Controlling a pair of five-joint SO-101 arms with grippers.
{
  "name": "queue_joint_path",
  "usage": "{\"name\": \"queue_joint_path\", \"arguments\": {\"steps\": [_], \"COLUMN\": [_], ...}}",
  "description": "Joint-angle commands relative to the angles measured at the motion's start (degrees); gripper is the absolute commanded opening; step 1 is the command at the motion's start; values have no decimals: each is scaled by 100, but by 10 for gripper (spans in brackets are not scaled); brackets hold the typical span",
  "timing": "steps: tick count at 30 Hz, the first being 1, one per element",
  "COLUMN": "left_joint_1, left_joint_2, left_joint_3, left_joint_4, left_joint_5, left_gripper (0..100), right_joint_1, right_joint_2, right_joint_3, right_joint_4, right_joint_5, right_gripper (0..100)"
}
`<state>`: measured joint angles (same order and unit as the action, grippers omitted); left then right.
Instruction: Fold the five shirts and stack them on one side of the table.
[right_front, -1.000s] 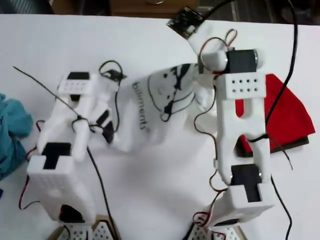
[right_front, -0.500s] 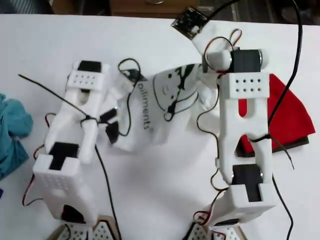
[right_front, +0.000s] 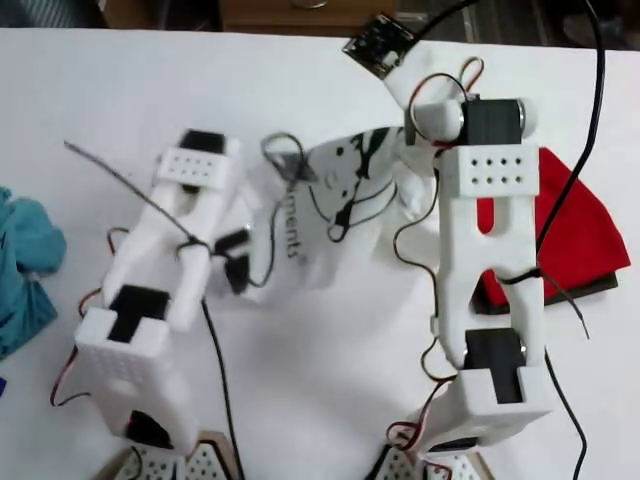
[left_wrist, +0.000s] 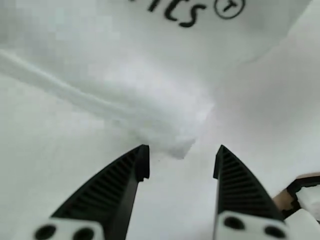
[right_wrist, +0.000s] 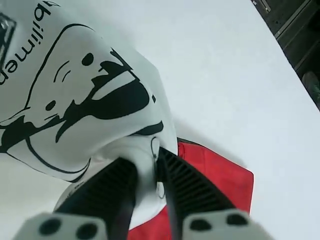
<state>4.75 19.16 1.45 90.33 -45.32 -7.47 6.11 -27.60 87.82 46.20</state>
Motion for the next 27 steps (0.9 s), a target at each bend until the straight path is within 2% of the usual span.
{"name": "queue_joint_path", "arguments": {"steps": [1, 4, 9, 11, 14, 18, 22, 27], "left_joint_1": [255, 264, 229, 220, 167, 35, -246, -615], "left_joint_2": [-246, -246, -246, -246, -246, -273, -343, -905], "left_joint_3": [734, 1015, 998, 1007, 1007, 980, 629, -215], "left_joint_4": [-563, -923, -1029, -1204, -1565, -1741, -1521, -571], "left_joint_5": [-70, -149, -360, -352, -308, -299, -264, 9], "left_gripper": [234, 234, 224, 168, 29, 20, 21, 21], "right_joint_1": [48, 22, 22, 22, 13, 48, 57, -4], "right_joint_2": [-347, -356, -356, -356, -356, -356, -356, -391], "right_joint_3": [-255, -255, -255, -255, -255, -255, -255, -246], "right_joint_4": [-110, -110, -110, -110, -101, -84, -84, 136], "right_joint_5": [44, 44, 44, 44, 44, 44, 44, 0], "right_gripper": [23, 23, 23, 23, 23, 23, 23, 24]}}
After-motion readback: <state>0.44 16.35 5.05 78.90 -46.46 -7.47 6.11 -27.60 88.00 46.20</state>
